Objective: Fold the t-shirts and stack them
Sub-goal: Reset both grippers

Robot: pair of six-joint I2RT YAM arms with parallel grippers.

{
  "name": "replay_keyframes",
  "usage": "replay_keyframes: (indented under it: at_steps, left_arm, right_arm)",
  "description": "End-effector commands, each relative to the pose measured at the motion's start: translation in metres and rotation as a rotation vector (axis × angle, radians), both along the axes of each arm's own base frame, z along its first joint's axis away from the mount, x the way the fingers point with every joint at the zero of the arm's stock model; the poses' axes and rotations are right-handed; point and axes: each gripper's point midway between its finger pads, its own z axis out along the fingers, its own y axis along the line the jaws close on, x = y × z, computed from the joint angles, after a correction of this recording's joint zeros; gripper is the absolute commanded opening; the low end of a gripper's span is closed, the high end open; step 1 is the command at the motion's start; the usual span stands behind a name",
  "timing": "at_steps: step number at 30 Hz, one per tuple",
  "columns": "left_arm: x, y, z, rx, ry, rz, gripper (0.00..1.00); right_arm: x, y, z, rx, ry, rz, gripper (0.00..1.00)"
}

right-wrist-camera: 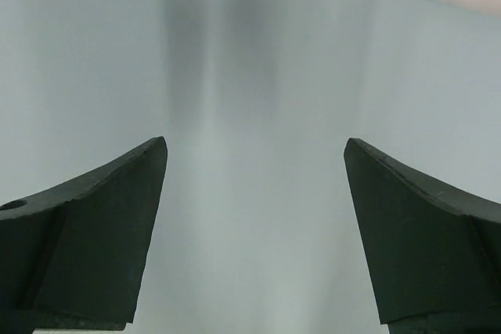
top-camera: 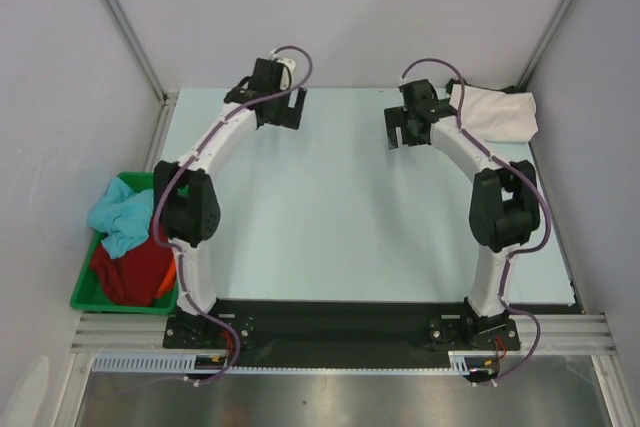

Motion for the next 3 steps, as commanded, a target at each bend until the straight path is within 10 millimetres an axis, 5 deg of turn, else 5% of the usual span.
replay_keyframes:
  at_steps: [1,3]
  left_arm:
    - [-0.018,0.012,0.028,-0.119,-0.006,0.057,1.0]
    - [-0.028,0.013,0.011,-0.115,0.029,0.055,1.0]
  right_arm:
    - [0.0,0.018,0.014,-0.042,-0.048,0.027,1.0]
    - [0.002,0.029,0.011,-0.015,-0.043,0.026,1.0]
